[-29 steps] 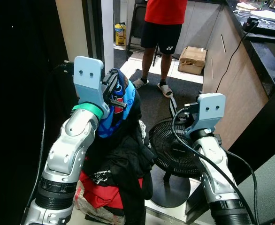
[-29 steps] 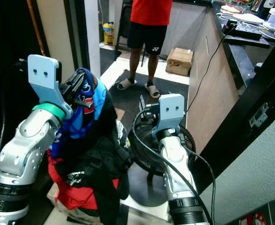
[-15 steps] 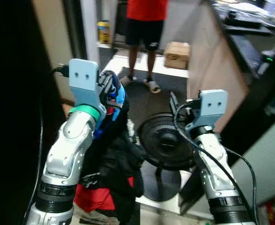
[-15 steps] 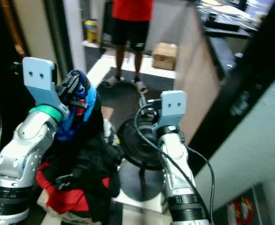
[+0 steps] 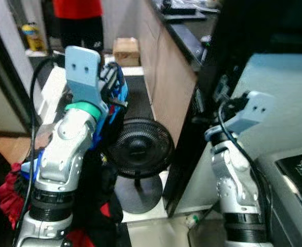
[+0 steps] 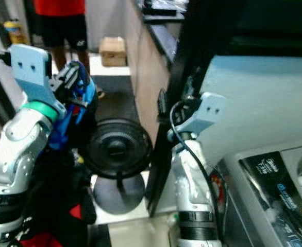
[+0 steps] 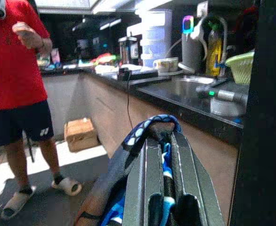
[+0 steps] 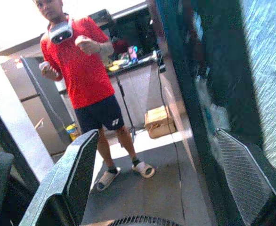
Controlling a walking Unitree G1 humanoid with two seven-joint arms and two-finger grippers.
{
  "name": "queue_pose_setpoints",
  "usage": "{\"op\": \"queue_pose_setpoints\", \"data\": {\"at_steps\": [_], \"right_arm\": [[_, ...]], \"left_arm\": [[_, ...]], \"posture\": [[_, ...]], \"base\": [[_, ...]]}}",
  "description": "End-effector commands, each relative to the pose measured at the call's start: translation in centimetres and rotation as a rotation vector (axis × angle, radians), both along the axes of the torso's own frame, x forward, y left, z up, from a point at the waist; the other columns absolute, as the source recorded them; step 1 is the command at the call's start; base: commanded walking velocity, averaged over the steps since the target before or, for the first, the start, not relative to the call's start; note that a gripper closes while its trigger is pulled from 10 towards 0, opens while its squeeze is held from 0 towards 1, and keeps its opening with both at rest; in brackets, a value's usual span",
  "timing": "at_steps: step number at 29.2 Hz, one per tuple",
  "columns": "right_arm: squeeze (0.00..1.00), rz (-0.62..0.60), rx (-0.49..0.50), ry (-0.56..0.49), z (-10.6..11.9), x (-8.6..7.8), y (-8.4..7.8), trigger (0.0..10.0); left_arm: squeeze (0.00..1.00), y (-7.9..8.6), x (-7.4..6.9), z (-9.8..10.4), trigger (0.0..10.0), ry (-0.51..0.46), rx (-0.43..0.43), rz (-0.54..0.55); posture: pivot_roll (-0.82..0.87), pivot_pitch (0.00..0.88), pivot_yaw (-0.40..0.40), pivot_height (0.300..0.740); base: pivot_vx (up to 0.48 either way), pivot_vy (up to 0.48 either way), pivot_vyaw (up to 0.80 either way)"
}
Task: Clothes washing
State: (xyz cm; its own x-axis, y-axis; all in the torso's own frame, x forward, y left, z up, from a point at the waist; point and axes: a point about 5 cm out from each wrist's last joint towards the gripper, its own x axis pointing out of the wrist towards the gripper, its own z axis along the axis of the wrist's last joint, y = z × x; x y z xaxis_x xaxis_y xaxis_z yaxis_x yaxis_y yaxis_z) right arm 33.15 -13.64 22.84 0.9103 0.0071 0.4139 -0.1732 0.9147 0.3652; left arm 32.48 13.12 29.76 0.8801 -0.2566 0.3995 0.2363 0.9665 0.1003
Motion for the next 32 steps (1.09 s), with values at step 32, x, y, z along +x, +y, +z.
{"op": "queue_pose_setpoints", "data": {"at_steps": [32], "right_arm": [[0.0, 0.003, 0.036, -0.087, 2.1, -0.9, -0.8, 10.0]], "left_arm": [[0.0, 0.2, 0.1, 3.0, 10.0, -0.155, 0.054, -0.049]], "posture": [[0.09, 0.0, 0.024, 0.74]], "base": [[0.0, 0.0, -0.8]]}}
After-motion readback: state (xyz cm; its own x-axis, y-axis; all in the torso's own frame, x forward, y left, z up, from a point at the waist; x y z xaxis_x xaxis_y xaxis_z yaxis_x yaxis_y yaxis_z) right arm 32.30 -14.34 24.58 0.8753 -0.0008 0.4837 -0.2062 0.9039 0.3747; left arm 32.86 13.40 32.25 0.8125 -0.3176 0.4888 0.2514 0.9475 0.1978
